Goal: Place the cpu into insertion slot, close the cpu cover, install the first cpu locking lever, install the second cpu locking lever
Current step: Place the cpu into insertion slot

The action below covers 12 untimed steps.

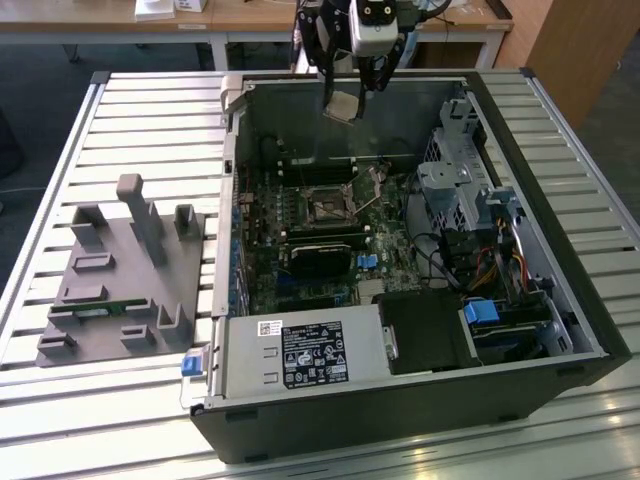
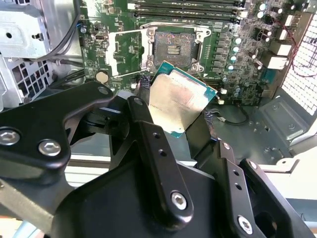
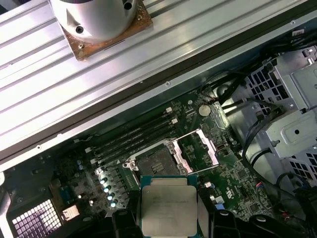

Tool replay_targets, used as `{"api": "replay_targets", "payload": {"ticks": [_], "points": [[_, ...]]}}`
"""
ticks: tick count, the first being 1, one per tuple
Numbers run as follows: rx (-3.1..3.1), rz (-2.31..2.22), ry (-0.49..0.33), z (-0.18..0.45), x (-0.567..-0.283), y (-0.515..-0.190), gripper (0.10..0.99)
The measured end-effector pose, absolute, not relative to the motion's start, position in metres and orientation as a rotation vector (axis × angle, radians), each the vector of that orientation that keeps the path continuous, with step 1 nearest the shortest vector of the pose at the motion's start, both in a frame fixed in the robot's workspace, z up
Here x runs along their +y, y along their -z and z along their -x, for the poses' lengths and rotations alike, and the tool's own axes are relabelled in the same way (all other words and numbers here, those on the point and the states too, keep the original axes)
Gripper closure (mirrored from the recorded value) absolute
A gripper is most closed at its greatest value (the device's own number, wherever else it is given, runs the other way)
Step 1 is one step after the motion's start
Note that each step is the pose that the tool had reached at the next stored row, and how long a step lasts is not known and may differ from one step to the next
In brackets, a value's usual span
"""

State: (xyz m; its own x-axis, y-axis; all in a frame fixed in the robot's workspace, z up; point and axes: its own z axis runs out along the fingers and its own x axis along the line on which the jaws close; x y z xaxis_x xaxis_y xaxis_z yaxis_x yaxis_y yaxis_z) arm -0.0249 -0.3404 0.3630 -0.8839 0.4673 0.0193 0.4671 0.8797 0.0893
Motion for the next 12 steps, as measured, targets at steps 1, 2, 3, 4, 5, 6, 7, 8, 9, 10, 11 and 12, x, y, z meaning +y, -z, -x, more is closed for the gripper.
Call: {"api": "replay_targets", "payload": {"ticks": [1, 2, 3, 4, 5, 6, 7, 8, 9, 10, 11, 12], "points": [[3.041, -0.762, -0.144, 0.0249, -0.3404, -0.3630, 0.549], [3.039, -0.769, -0.144, 0.0249, -0.3404, -0.3630, 0.549], [3.038, -0.775, -0.144, 0.0249, -0.3404, -0.3630, 0.549], [3.036, -0.782, -0.143, 0.0249, -0.3404, -0.3630, 0.549], [3.034, -0.788, -0.143, 0.0249, -0.3404, -0.3630, 0.549], [3.032, -0.794, -0.143, 0.0249, -0.3404, -0.3630, 0.549], [3.030, -0.801, -0.143, 0.0249, -0.3404, -0.3630, 0.549], [3.028, -0.807, -0.143, 0.0249, -0.3404, -0.3630, 0.549], [3.026, -0.814, -0.143, 0.0249, -0.3404, -0.3630, 0.549], [3.024, -0.820, -0.143, 0.0249, -0.3404, -0.3630, 0.549], [3.022, -0.827, -0.143, 0.0249, -0.3404, -0.3630, 0.549], [3.020, -0.833, -0.143, 0.0249, -0.3404, -0.3630, 0.549]]}}
